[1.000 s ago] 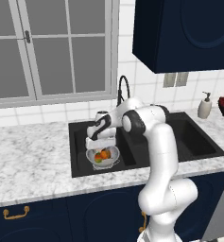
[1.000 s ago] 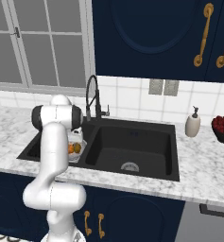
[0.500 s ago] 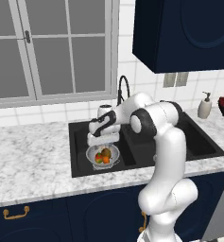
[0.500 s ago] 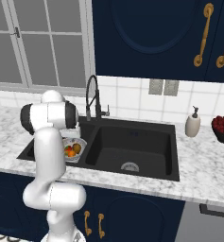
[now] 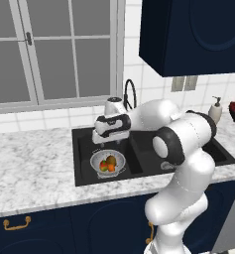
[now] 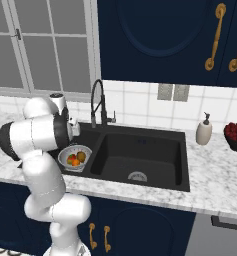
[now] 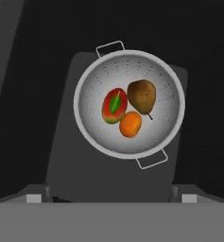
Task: Put the colander in the sink, put the tangerine, pear, mango in the colander, and turn on the sink faucet and pour water over the colander.
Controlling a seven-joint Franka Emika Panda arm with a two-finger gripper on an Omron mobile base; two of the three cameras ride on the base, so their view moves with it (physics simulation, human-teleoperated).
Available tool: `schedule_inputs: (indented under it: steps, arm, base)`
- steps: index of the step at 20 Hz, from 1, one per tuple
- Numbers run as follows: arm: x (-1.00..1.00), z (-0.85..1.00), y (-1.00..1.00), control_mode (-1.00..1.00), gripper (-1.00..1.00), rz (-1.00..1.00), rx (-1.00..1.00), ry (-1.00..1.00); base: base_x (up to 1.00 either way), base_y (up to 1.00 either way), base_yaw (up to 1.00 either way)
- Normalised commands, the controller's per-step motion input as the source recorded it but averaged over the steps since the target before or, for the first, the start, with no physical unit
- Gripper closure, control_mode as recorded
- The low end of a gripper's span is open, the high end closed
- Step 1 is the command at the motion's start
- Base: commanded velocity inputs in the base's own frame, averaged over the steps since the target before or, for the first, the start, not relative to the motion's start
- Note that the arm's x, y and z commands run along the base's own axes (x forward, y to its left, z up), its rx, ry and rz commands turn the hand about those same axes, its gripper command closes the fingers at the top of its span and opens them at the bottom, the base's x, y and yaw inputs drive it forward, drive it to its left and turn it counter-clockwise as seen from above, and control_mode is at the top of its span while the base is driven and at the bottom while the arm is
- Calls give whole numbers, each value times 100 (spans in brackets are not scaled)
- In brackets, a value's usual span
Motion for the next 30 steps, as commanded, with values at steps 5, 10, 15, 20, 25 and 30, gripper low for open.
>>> schedule_inputs:
  steps: [5, 10, 15, 20, 25, 30]
  arm:
    - [-39, 100, -19, -100, -100, 0, 1, -9]
    - [-22, 97, -35, -100, -100, 0, 4, -13]
    - [-9, 82, -39, -100, -100, -3, 4, -9]
    - [3, 38, -52, -100, -100, -7, 5, -1]
    - [30, 32, -54, -100, -100, -4, 10, -1]
    - [44, 15, -35, -100, -100, 0, 5, -8]
  base:
    - [0, 0, 0]
    - [0, 0, 0]
    - [0, 0, 0]
    - [0, 0, 0]
    - [0, 0, 0]
    - [0, 0, 0]
